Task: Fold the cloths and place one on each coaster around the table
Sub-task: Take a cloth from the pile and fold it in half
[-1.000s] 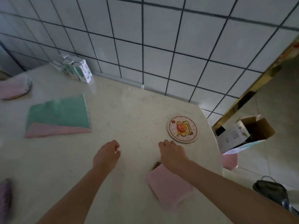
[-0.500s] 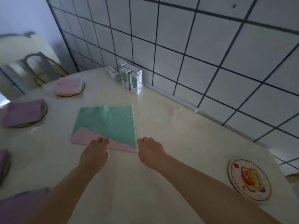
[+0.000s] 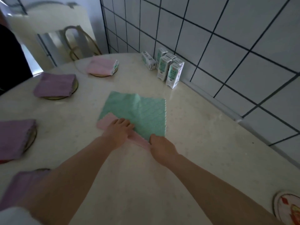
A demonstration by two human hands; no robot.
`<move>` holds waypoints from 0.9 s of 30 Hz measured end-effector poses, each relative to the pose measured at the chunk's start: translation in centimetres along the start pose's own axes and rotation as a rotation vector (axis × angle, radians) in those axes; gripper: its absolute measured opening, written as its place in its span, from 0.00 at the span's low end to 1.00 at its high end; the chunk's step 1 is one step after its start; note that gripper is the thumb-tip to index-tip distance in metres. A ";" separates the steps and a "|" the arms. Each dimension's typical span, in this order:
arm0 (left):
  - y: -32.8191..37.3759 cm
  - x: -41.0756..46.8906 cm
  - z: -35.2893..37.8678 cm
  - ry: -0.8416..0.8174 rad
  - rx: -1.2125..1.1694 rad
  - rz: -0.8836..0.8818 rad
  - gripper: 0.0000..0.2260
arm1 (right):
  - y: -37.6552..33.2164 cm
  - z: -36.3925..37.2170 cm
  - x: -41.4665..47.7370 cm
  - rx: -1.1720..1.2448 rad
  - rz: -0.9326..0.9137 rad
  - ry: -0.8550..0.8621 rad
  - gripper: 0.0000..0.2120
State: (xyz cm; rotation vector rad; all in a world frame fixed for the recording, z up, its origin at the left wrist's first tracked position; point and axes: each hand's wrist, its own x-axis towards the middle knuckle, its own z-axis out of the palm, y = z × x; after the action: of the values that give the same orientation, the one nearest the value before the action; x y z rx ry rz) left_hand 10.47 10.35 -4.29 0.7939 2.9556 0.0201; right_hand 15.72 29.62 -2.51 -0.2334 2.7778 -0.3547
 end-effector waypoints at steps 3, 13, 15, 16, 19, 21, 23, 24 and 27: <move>0.0 -0.1 -0.7 -0.063 0.106 -0.034 0.13 | 0.3 0.0 -0.5 -0.125 -0.082 0.018 0.13; -2.0 -3.5 -4.5 0.020 0.302 -0.305 0.13 | 3.0 -3.6 -3.1 -0.406 -0.248 0.315 0.16; -1.1 -4.4 -4.8 0.127 0.281 -0.256 0.10 | 3.7 -4.3 -4.8 -0.410 -0.258 0.356 0.16; -0.6 -5.1 -4.9 0.177 0.275 -0.246 0.09 | 4.1 -4.5 -5.7 -0.399 -0.248 0.378 0.16; 2.0 -8.0 -4.6 0.306 0.213 -0.265 0.08 | 5.5 -4.0 -9.2 -0.306 -0.200 0.454 0.15; 4.8 -10.5 -4.0 0.322 0.151 -0.273 0.09 | 6.7 -3.1 -12.2 -0.301 -0.181 0.488 0.14; 7.7 -13.2 -2.9 0.337 0.079 -0.270 0.11 | 7.7 -1.9 -15.7 -0.301 -0.170 0.502 0.12; 9.0 -14.5 -2.4 0.346 0.058 -0.264 0.12 | 8.1 -1.3 -17.5 -0.294 -0.163 0.513 0.09; 12.7 -19.0 -1.1 0.388 -0.004 -0.262 0.13 | 9.2 0.7 -22.8 -0.269 -0.147 0.562 0.07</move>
State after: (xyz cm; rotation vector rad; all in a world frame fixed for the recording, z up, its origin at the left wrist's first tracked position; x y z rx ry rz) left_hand 33.09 11.89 -1.30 0.4361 3.3990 0.1826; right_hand 36.14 42.85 1.24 -0.4665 3.3739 -0.0824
